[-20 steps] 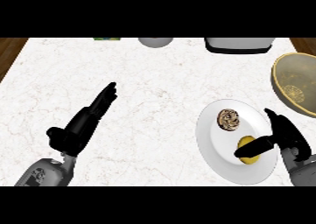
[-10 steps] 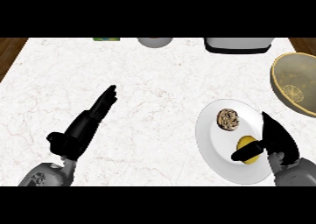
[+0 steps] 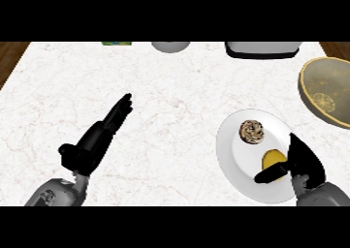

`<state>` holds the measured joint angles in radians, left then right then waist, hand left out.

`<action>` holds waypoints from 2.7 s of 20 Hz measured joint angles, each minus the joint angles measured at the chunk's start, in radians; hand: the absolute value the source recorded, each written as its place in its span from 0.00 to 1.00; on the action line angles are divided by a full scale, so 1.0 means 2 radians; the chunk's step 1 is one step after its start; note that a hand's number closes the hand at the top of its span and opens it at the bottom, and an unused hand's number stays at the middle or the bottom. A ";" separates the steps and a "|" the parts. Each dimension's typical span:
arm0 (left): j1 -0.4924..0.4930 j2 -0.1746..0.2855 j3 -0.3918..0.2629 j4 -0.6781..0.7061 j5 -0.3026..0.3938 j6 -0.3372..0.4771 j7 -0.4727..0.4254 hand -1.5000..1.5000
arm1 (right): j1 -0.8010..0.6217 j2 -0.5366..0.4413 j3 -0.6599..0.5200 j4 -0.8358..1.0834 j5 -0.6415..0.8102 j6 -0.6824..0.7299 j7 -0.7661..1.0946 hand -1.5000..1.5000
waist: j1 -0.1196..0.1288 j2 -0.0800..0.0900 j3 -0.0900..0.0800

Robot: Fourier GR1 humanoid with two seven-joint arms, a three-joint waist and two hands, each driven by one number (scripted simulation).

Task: Pick the lemon from the plate and place it in the bowl

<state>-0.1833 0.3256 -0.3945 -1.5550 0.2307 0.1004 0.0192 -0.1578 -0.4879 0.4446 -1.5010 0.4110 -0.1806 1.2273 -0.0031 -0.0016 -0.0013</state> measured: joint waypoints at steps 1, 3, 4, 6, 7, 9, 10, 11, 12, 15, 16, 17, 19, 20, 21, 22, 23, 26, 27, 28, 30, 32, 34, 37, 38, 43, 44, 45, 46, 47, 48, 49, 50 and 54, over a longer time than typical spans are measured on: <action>0.000 0.001 0.004 0.006 0.001 -0.005 -0.006 0.50 | 0.004 0.003 -0.003 0.001 0.001 0.001 -0.001 0.00 | 0.000 0.000 0.000; 0.006 0.003 0.005 0.000 -0.001 -0.009 -0.008 0.50 | 0.001 0.010 -0.012 0.007 0.003 0.003 -0.002 0.00 | 0.001 0.000 0.000; 0.008 0.003 0.006 -0.005 -0.002 -0.009 -0.005 0.50 | 0.007 0.009 -0.017 0.005 0.003 0.005 -0.004 0.00 | 0.001 0.000 0.000; 0.004 0.004 0.012 -0.009 -0.002 -0.011 0.003 0.50 | 0.007 0.024 -0.019 0.020 0.015 0.002 -0.009 0.00 | 0.002 0.000 0.000; 0.006 -0.001 0.010 -0.004 -0.004 -0.013 -0.003 0.50 | 0.009 0.029 -0.023 0.025 0.018 0.001 -0.013 0.00 | 0.002 0.000 0.000; 0.006 -0.002 0.016 0.000 -0.004 -0.018 -0.002 0.50 | 0.016 0.033 -0.030 0.023 0.024 0.001 -0.018 0.00 | 0.001 0.000 0.000; 0.006 -0.004 0.018 -0.003 -0.006 -0.017 0.001 0.50 | 0.017 0.037 -0.034 0.027 0.028 0.001 -0.021 1.00 | 0.001 0.000 0.000; 0.001 -0.005 0.023 0.007 -0.006 -0.024 -0.004 0.50 | 0.021 0.042 -0.037 0.026 0.036 -0.002 -0.027 1.00 | 0.001 0.000 0.000; 0.001 -0.006 0.031 0.010 -0.007 -0.029 -0.005 0.50 | 0.026 0.045 -0.040 0.019 0.042 -0.002 -0.032 1.00 | 0.000 0.000 0.000; 0.014 -0.011 0.033 0.001 -0.016 -0.034 -0.004 0.50 | 0.022 0.050 -0.049 0.030 0.070 -0.003 -0.045 1.00 | 0.001 0.000 -0.001; 0.018 -0.015 0.031 0.000 -0.020 -0.034 -0.005 0.50 | 0.017 0.055 -0.049 0.028 0.080 -0.001 -0.042 1.00 | 0.002 0.000 0.000; 0.017 -0.018 0.033 0.001 -0.022 -0.036 -0.005 0.50 | 0.011 0.058 -0.052 0.036 0.087 0.001 -0.044 1.00 | 0.002 0.000 0.000; 0.019 -0.020 0.038 0.004 -0.024 -0.044 -0.006 0.50 | 0.011 0.060 -0.061 0.040 0.098 0.003 -0.050 1.00 | 0.002 0.000 0.000; 0.014 -0.025 0.039 0.011 -0.029 -0.043 -0.008 0.50 | 0.012 0.061 -0.066 0.041 0.104 0.003 -0.053 1.00 | 0.001 0.000 0.000; 0.016 -0.027 0.038 0.002 -0.031 -0.044 0.000 0.50 | 0.015 0.062 -0.069 0.039 0.110 0.004 -0.055 1.00 | 0.001 0.000 0.000; 0.015 -0.025 0.044 -0.003 -0.030 -0.048 0.006 0.50 | 0.018 0.062 -0.074 0.041 0.114 0.004 -0.059 1.00 | 0.001 0.000 0.000; 0.015 -0.029 0.044 -0.007 -0.034 -0.047 0.011 0.50 | 0.018 0.067 -0.075 0.039 0.124 0.005 -0.058 1.00 | 0.001 0.000 0.000; 0.010 -0.036 0.050 -0.017 -0.038 -0.048 0.025 0.50 | 0.025 0.066 -0.077 0.032 0.141 0.011 -0.068 1.00 | 0.001 0.000 0.000; 0.011 -0.037 0.048 -0.017 -0.040 -0.048 0.025 0.50 | 0.019 0.061 -0.070 0.035 0.139 0.022 -0.087 1.00 | 0.003 0.001 0.001; 0.012 -0.038 0.046 -0.016 -0.042 -0.048 0.022 0.50 | 0.014 0.053 -0.059 0.033 0.137 0.036 -0.111 1.00 | 0.005 0.001 0.001; 0.012 -0.039 0.045 -0.016 -0.040 -0.053 0.020 0.50 | 0.001 0.034 -0.030 0.027 0.135 0.066 -0.168 1.00 | 0.013 0.002 0.001; 0.010 -0.040 0.041 -0.015 -0.041 -0.056 0.019 0.50 | -0.016 0.011 0.002 0.014 0.137 0.099 -0.228 1.00 | 0.019 0.002 0.000; 0.012 -0.040 0.042 -0.015 -0.039 -0.058 0.019 0.50 | -0.033 -0.018 0.014 0.013 0.145 0.113 -0.285 1.00 | 0.018 0.002 0.001; 0.018 -0.039 0.047 -0.009 -0.042 -0.061 0.009 0.50 | -0.054 -0.047 0.012 0.015 0.164 0.103 -0.348 1.00 | 0.012 0.002 0.001; 0.018 -0.040 0.049 -0.004 -0.043 -0.061 0.005 0.50 | -0.057 -0.054 0.007 0.013 0.169 0.095 -0.364 1.00 | 0.010 0.002 0.001; 0.020 -0.039 0.056 -0.005 -0.045 -0.061 0.008 0.50 | -0.084 -0.065 -0.050 -0.027 0.152 0.053 -0.404 1.00 | 0.002 0.000 0.001; 0.017 -0.039 0.058 -0.003 -0.045 -0.061 0.010 0.50 | -0.085 -0.065 -0.063 -0.041 0.143 0.048 -0.406 1.00 | 0.000 0.000 0.001; 0.018 -0.039 0.060 -0.009 -0.043 -0.061 0.014 0.50 | -0.089 -0.063 -0.077 -0.050 0.133 0.043 -0.408 1.00 | 0.000 -0.001 0.001; 0.018 -0.041 0.058 -0.012 -0.045 -0.059 0.017 0.50 | -0.093 -0.062 -0.092 -0.057 0.121 0.040 -0.410 1.00 | -0.001 -0.001 0.001; 0.014 -0.041 0.060 -0.011 -0.045 -0.060 0.020 0.50 | -0.096 -0.062 -0.109 -0.058 0.106 0.036 -0.418 1.00 | -0.001 -0.001 0.001; 0.012 -0.041 0.062 -0.013 -0.044 -0.061 0.024 0.50 | -0.100 -0.059 -0.123 -0.058 0.096 0.034 -0.419 1.00 | 0.000 0.000 0.001; 0.016 -0.044 0.060 -0.012 -0.048 -0.061 0.019 0.50 | -0.100 -0.059 -0.138 -0.051 0.087 0.031 -0.429 1.00 | 0.000 0.000 0.001; 0.021 -0.046 0.057 -0.017 -0.051 -0.060 0.021 0.50 | -0.104 -0.059 -0.153 -0.047 0.078 0.032 -0.433 1.00 | 0.001 0.000 0.001; 0.021 -0.050 0.065 -0.006 -0.057 -0.069 0.012 0.50 | -0.120 -0.068 -0.197 -0.002 0.072 0.041 -0.459 1.00 | 0.003 0.001 0.001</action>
<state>-0.1423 0.2249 -0.2640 -1.5677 0.1159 -0.0383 0.0437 -0.3987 -0.6230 0.0502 -1.5042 0.5542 -0.0982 0.3102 0.0022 -0.0001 -0.0002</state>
